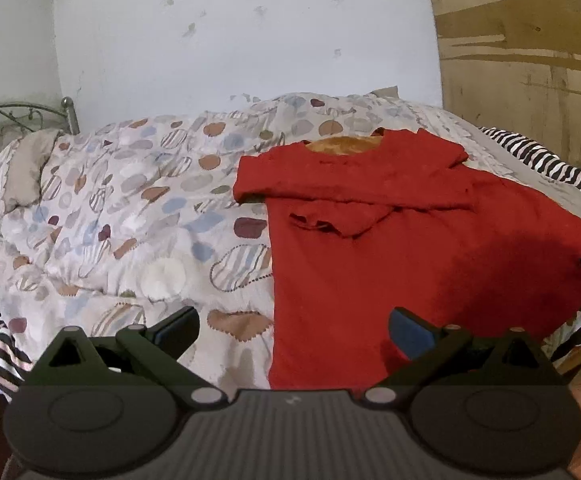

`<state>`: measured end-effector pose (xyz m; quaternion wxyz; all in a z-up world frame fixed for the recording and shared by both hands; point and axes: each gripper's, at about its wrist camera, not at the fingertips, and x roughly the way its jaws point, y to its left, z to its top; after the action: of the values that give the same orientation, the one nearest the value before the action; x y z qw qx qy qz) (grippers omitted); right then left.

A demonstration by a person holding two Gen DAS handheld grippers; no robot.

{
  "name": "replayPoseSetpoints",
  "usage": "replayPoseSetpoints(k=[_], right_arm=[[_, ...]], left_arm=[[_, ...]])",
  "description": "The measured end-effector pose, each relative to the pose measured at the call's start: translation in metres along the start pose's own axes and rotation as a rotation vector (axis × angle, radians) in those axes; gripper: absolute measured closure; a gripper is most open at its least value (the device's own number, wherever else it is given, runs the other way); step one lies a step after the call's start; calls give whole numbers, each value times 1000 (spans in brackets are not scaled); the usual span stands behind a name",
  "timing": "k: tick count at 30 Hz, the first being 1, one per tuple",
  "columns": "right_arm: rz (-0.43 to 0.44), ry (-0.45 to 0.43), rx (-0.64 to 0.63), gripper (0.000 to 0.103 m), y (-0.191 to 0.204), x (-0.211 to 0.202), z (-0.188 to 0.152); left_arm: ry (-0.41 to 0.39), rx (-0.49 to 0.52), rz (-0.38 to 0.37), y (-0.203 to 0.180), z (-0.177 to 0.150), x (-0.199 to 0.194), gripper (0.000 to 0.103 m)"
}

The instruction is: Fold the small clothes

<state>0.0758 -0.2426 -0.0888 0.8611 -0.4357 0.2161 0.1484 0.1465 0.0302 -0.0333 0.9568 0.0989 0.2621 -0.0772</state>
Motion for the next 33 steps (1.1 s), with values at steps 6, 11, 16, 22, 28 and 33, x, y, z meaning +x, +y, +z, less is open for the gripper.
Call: replayPoseSetpoints(k=[6,11,16,22,28,33], right_arm=[[-105,5,-18,58,18,12,0],[-104,-38,109,73,6,15,4],[-74,-64,180,94,-13,15,14],[7,-71,355,95,-63,16,41],[115,-59,508,95,-108,25,59],[127,-66,557,95,-124,28,63]], left_arm=[[8,-15,-38,-3,-6,-3,0],[-23,-2,-133,-6,-11,-10,0],[-28,137,-205,-35,-17,-9,0],[-46,330,-245,-81,-17,4,0],[-59,418,-195,-124,-7,32,13],[24,351,-128,-117,9,62,35]])
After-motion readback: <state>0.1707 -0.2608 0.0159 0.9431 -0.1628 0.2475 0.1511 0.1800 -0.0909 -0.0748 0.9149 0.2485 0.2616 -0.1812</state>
